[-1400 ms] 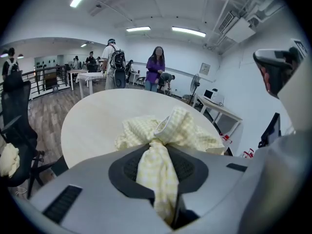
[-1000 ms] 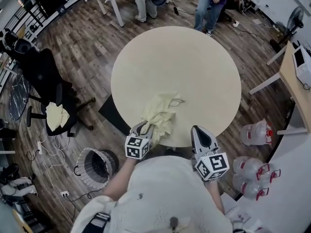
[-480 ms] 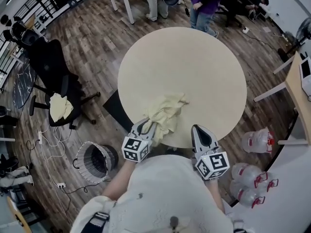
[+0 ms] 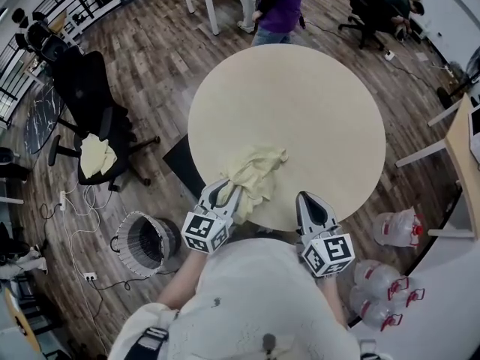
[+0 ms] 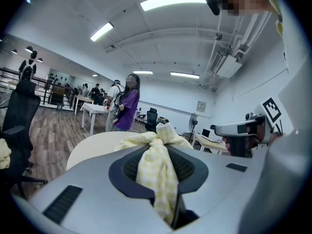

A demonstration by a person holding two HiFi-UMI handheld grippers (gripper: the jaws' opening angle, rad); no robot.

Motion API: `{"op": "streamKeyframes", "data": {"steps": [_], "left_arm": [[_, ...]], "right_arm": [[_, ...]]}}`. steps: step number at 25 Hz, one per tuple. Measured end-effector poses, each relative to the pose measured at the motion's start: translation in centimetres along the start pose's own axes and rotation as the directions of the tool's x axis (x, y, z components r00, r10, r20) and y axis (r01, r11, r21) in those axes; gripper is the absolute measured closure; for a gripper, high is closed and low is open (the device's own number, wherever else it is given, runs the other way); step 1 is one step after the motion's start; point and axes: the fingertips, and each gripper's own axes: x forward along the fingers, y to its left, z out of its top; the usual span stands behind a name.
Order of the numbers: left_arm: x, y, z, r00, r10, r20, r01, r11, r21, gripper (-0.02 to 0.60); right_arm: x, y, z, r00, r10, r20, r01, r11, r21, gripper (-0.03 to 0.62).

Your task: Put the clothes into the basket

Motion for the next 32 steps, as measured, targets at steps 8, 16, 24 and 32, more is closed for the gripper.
{"op": "streamKeyframes", "data": {"steps": [8, 16, 24, 32], "left_arm": [[-1.6, 0.6, 1.8, 0.997, 0.042, 0.065, -0.042, 0.999, 0.000, 0.489], [-5.2, 1.1, 1.9, 0.987, 0.113, 0.111, -0.112, 0.994, -0.014, 0.489], [-8.6, 2.7, 2.3, 0.968, 0.206, 0.140, -0.203, 0.979, -0.037, 0.489], [-13.0, 4.1, 2.5, 0.944, 0.277, 0.180, -0.268, 0.961, -0.075, 0.489]], "right_arm": [[1.3, 0.6, -0.3, 0.999, 0.049, -0.012, -0.049, 0.999, -0.005, 0.588], [2.2, 2.6, -1.2, 0.992, 0.118, -0.039, -0.119, 0.993, -0.020, 0.588], [3.9, 5.3, -1.7, 0.974, 0.208, -0.086, -0.213, 0.976, -0.046, 0.586], [5.1, 9.0, -2.2, 0.953, 0.277, -0.122, -0.287, 0.956, -0.069, 0.586]]}}
